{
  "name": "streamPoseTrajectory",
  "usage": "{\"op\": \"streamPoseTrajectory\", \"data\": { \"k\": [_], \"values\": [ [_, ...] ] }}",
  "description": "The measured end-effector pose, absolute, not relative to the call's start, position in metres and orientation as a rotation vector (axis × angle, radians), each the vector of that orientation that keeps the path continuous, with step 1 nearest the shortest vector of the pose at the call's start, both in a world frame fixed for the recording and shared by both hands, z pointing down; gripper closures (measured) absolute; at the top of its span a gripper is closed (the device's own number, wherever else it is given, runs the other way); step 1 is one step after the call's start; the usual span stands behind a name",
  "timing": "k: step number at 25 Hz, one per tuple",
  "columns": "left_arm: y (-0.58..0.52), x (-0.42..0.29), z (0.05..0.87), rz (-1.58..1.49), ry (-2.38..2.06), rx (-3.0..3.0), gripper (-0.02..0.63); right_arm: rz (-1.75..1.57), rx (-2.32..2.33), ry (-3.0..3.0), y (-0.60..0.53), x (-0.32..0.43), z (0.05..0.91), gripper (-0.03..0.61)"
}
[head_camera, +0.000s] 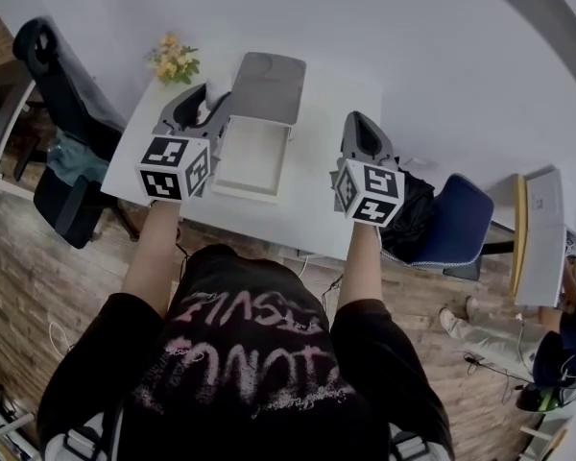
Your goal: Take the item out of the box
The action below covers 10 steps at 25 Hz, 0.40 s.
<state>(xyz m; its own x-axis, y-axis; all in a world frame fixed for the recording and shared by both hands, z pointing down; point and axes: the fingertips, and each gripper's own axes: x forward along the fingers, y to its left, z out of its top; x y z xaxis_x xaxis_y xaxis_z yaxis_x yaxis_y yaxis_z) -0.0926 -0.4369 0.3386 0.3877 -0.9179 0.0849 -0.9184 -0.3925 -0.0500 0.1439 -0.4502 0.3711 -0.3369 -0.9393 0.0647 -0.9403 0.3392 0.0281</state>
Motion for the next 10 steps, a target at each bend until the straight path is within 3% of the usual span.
{"op": "streamPoseTrajectory", "data": {
  "k": [10],
  "values": [
    [-0.4399, -0.09, 0.33, 0.135, -1.733, 2.616, 0.443, 0.003, 1.782, -2.509, -0.4516, 0.1521, 0.3643, 0.569]
  ]
}}
